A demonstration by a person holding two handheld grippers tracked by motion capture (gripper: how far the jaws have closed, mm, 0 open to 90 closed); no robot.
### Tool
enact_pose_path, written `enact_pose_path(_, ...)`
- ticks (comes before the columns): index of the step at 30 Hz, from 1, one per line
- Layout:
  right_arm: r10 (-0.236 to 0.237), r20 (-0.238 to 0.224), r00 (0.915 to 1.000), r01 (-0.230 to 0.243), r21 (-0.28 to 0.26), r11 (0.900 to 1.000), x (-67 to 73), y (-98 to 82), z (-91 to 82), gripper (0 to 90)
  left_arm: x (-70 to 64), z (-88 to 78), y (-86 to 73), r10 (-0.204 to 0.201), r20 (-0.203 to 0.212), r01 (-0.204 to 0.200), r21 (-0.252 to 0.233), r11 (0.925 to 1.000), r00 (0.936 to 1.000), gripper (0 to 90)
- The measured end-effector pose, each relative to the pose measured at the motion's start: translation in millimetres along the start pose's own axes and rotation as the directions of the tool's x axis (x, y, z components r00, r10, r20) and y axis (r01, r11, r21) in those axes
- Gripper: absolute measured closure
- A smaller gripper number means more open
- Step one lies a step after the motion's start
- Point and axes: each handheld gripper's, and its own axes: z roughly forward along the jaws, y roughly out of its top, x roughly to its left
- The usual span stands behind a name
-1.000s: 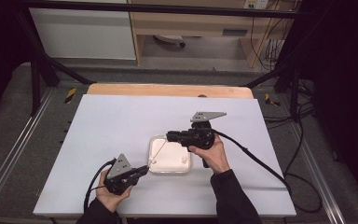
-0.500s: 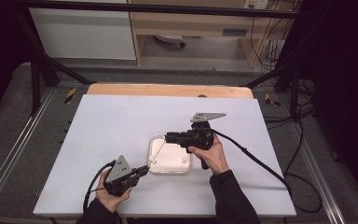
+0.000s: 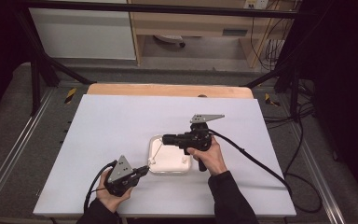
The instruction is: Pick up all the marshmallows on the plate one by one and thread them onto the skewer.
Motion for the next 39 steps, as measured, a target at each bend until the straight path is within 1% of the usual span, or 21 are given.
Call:
enact_pose_path(3,-0.007,-0.01,0.9999,0.007,-0.003,1.0,1.4,-1.6,1.3,82.6,-0.8,0.5,0.4,0.001,-0.003,-0.001,0.008,1.0,1.0,89.2)
enact_pose_path(7,-0.021,-0.002,0.9998,0.021,0.005,1.0,2.3,-2.8,1.4,82.5,-3.1,0.3,1.7,0.012,-0.015,-0.012,0.017,0.9998,0.9998,89.3)
enact_pose_path(14,-0.044,0.011,0.999,0.044,0.022,0.999,4.2,-6.1,2.8,82.0,-3.8,1.1,1.7,0.006,-0.019,-0.005,0.027,0.9996,0.9998,89.4)
enact_pose_path(17,-0.048,0.007,0.9988,0.048,0.024,0.999,4.6,-7.6,4.1,82.0,-3.6,1.3,1.2,0.007,-0.024,-0.006,0.031,0.9995,0.9997,89.4)
enact_pose_path(27,-0.045,-0.003,0.999,0.046,0.03,0.999,5.7,-12.2,7.7,81.9,-3.8,2.0,0.9,0.008,-0.022,-0.007,0.035,0.9994,0.9997,89.4)
enact_pose_path(28,-0.043,-0.004,0.9991,0.043,0.032,0.999,5.8,-12.9,7.9,81.9,-3.6,1.8,1.0,0.01,-0.024,-0.01,0.034,0.9994,0.9997,89.4)
enact_pose_path(29,-0.045,-0.007,0.9989,0.046,0.033,0.998,5.5,-13.7,8.2,81.8,-3.7,1.2,1.4,0.002,-0.018,-0.002,0.016,0.9999,0.9998,89.4)
enact_pose_path(30,-0.038,-0.018,0.9991,0.039,0.052,0.998,5.4,-14.8,9.5,81.7,-3.7,-0.6,5.3,-0.012,0.004,0.012,-0.014,0.9998,0.9999,89.4)
enact_pose_path(31,-0.033,-0.046,0.9984,0.038,0.105,0.994,5.8,-19.7,16.2,81.5,-6.6,-0.7,10.5,0.016,-0.027,-0.016,-0.01,0.9998,0.9995,89.4)
enact_pose_path(32,-0.032,-0.053,0.9981,0.038,0.113,0.993,7.8,-25.7,23.4,81.7,-9.1,2.1,11.5,0.042,-0.072,-0.041,0.003,0.9991,0.9966,89.4)
enact_pose_path(33,-0.055,-0.031,0.998,0.058,0.084,0.995,10.1,-27.7,26.0,81.7,-6.8,4.1,9.4,0.007,-0.058,-0.008,-0.008,0.9999,0.9983,89.4)
enact_pose_path(34,-0.06,-0.022,0.998,0.061,0.075,0.995,10.2,-28.3,27.1,81.7,-4.2,5.0,7.8,-0.012,-0.042,0.012,-0.002,0.9999,0.999,89.4)
enact_pose_path(35,-0.057,-0.02,0.9982,0.058,0.078,0.995,9.0,-29.8,28.4,81.5,-3.5,4.8,7.0,-0.007,-0.041,0.008,0.003,1.0,0.9991,89.4)
enact_pose_path(37,-0.044,-0.026,0.9987,0.045,0.079,0.996,7.6,-30.7,29.0,81.0,-3.3,3.5,6.9,-0.015,-0.033,0.015,-0.002,0.9999,0.9993,89.3)
enact_pose_path(39,-0.04,-0.019,0.999,0.042,0.079,0.996,8.6,-29.6,28.3,80.0,-2.5,4.0,7.0,-0.026,-0.025,0.026,-0.008,0.9996,0.9993,89.3)
